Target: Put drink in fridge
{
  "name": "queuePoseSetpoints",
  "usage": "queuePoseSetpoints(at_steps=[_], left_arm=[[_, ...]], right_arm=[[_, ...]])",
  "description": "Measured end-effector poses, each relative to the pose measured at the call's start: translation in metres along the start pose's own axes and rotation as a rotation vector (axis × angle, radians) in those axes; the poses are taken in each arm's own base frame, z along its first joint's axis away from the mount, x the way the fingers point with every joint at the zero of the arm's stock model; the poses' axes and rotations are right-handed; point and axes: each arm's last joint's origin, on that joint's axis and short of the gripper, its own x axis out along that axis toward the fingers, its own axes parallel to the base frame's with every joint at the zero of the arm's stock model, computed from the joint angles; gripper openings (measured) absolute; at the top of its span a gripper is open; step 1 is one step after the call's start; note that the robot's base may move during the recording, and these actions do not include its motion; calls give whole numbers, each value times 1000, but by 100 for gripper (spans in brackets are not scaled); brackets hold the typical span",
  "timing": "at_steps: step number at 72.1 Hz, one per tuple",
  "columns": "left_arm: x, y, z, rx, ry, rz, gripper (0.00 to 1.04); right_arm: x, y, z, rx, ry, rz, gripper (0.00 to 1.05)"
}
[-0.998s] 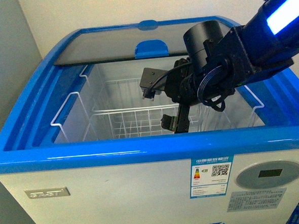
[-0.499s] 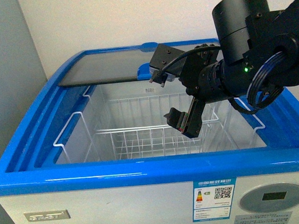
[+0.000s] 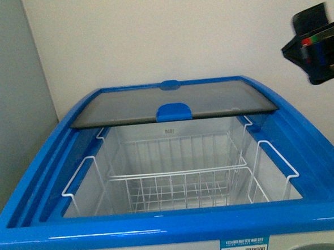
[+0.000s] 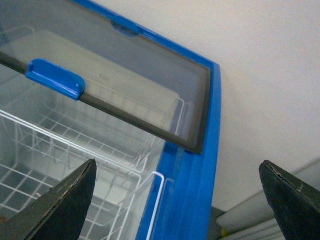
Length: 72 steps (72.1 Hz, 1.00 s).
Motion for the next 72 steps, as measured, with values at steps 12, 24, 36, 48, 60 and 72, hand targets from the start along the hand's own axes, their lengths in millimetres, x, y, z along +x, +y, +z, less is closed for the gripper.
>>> queuePoseSetpoints(at_steps=[12, 24, 36, 48, 60, 72], left_arm=[[0, 0, 0, 0, 0, 0, 97], [0, 0, 0, 0, 0, 0, 97], [0, 0, 0, 0, 0, 0, 97], [0, 0, 0, 0, 0, 0, 97], [0, 0, 0, 0, 0, 0, 97], [0, 0, 0, 0, 0, 0, 97]], right_arm=[[-89, 1, 3, 110, -21, -17, 98], [-156, 0, -25, 231, -98, -89, 74], [-168, -1, -64, 270, -145, -94, 39], [-165, 1, -91, 270, -126, -91, 11], [-175, -5, -112, 276, -141, -101, 3], [-172, -1, -126, 276, -131, -97, 3]])
